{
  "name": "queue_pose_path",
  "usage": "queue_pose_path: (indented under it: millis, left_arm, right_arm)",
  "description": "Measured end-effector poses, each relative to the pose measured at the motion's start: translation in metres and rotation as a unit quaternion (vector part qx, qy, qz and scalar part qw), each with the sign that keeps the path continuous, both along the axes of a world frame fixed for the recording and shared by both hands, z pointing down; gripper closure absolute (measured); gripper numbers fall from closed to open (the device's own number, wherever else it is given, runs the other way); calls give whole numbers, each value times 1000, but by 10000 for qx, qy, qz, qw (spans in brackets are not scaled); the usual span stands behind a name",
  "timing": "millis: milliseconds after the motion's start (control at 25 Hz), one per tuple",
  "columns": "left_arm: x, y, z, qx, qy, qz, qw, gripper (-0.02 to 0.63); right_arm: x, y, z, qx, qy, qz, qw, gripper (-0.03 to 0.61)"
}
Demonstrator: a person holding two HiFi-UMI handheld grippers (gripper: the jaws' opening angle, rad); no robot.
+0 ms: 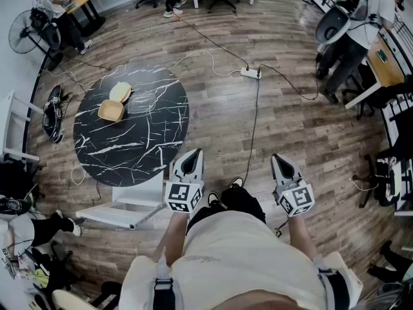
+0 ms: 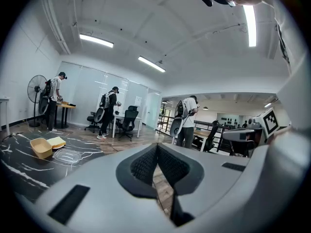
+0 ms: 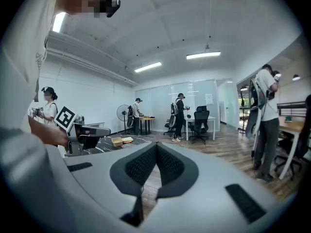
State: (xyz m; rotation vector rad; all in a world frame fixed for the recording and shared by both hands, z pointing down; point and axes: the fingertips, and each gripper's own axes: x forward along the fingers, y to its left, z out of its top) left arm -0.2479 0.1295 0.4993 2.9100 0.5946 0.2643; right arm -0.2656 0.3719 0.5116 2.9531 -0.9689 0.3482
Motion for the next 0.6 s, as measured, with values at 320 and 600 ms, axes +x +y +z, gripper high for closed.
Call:
queue_pose_path:
  millis: [320, 600]
  left_arm:
    - [28, 17, -1, 21, 28, 156, 9999, 594]
    - [65, 52, -9, 111, 122, 532, 9984, 592]
  right_arm:
    - [27, -8, 4, 115, 11, 11, 9999, 574]
    - [58, 34, 2, 363, -14, 373, 9986, 572]
